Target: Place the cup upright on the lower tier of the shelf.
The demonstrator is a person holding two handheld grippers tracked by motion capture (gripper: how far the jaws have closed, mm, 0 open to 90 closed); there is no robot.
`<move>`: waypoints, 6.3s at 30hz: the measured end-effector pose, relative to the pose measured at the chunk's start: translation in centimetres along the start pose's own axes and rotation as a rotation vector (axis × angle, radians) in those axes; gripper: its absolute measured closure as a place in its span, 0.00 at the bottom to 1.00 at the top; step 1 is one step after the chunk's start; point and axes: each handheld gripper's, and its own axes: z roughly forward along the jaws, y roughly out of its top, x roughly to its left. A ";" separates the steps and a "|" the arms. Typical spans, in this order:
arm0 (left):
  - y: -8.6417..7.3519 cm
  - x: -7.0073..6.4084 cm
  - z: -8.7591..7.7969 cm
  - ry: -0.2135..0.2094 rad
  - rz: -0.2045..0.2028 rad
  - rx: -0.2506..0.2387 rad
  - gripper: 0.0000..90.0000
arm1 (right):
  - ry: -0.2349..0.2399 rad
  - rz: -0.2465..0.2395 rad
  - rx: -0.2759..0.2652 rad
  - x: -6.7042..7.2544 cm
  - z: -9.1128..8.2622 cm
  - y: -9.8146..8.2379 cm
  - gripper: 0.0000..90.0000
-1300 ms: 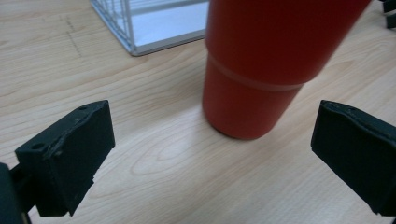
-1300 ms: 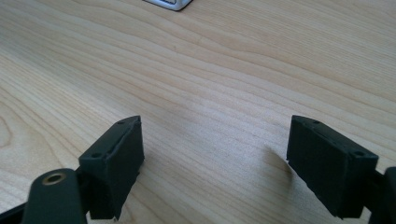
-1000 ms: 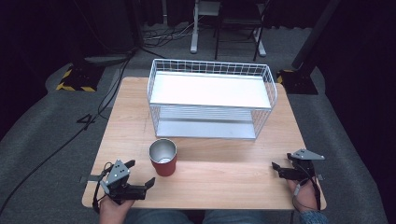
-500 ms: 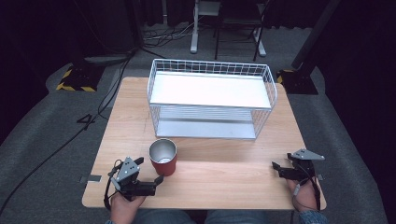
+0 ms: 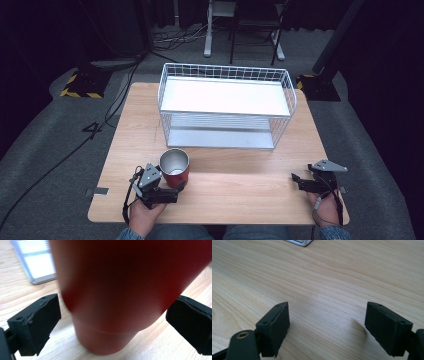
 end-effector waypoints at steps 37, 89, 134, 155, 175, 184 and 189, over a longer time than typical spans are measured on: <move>-0.3 -0.4 1.8 0.085 0.030 0.029 0.18 | -0.013 -0.002 -0.004 0.1 0.0 0.0 0.23; 9.1 -3.0 6.7 -0.031 0.141 0.023 0.18 | -0.035 -0.003 -0.006 0.2 0.1 0.1 0.23; 12.6 -1.2 19.7 0.143 0.044 -0.056 0.18 | -0.048 -0.008 -0.010 0.3 0.0 0.1 0.23; 12.3 -0.8 21.8 0.120 0.013 -0.019 0.17 | -0.053 -0.014 -0.010 0.4 0.0 0.1 0.23; 11.6 -0.5 20.4 0.108 -0.039 -0.022 0.00 | -0.041 -0.017 -0.010 0.3 0.0 0.1 0.23; 11.3 -1.0 18.3 0.096 -0.039 -0.044 0.00 | -0.033 -0.020 -0.010 0.3 0.0 0.1 0.23; 11.1 -1.3 16.8 0.083 -0.073 -0.032 0.00 | -0.028 -0.024 -0.010 0.4 0.1 0.1 0.23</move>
